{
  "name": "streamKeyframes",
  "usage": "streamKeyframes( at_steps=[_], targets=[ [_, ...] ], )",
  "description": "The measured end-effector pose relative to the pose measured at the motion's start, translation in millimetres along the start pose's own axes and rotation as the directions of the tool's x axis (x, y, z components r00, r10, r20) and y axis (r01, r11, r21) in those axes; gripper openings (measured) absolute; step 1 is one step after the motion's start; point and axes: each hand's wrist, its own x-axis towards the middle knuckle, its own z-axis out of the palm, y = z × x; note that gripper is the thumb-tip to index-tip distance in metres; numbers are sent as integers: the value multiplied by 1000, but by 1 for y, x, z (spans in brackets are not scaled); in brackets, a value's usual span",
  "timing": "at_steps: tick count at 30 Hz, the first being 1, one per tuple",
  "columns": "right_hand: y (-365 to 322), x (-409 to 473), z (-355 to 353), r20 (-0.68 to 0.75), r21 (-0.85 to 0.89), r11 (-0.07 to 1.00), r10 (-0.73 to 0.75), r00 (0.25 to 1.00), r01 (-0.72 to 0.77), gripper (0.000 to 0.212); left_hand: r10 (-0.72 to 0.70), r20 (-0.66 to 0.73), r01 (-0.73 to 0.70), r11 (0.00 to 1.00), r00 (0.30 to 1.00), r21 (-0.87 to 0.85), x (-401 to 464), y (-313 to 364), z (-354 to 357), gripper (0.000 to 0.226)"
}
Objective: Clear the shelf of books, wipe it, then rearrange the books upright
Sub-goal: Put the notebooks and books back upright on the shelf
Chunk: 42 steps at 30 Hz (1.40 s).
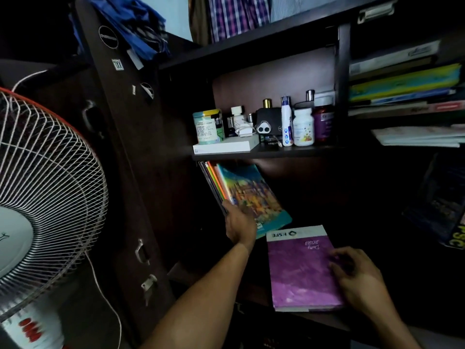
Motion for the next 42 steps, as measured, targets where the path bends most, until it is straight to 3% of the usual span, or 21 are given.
streamKeyframes(
  at_steps=[4,7,10,13,15,19,22,27,34,39,42],
  targets=[
    [2,1,1,-16,-14,999,-37,999,37,27,-72,-265,17,979,962,-204,2,0,9,34],
    [2,1,1,-20,-7,999,-51,998,51,30,-41,-356,-18,987,934,-161,8,-6,20,33],
    [0,1,1,-22,15,998,-63,998,63,41,-46,-276,38,999,960,-36,17,-12,25,43],
    [1,1,1,-10,19,998,-61,998,61,36,-60,25,59,998,998,25,16,-19,17,53],
    [2,2,0,3,7,999,-50,999,50,30,-46,137,32,994,990,104,18,-25,8,52],
    [2,0,-1,7,-14,999,-48,999,48,29,-73,118,65,995,990,72,20,-24,-3,44],
    [0,-1,-1,-23,-28,997,-72,997,71,33,-72,72,70,997,995,24,13,-15,4,51],
    [4,1,-1,1,4,999,-50,999,50,25,-198,-17,195,973,980,-121,14,-3,21,48],
    [7,2,0,12,42,998,-36,999,36,28,-71,-59,69,997,996,-39,32,-14,13,48],
    [3,1,-1,0,41,998,-46,999,46,28,-66,-39,59,985,997,-164,33,-9,10,45],
    [4,1,-1,-3,41,998,-48,999,48,26,14,28,-9,984,1000,-175,10,-18,5,45]
  ],
)
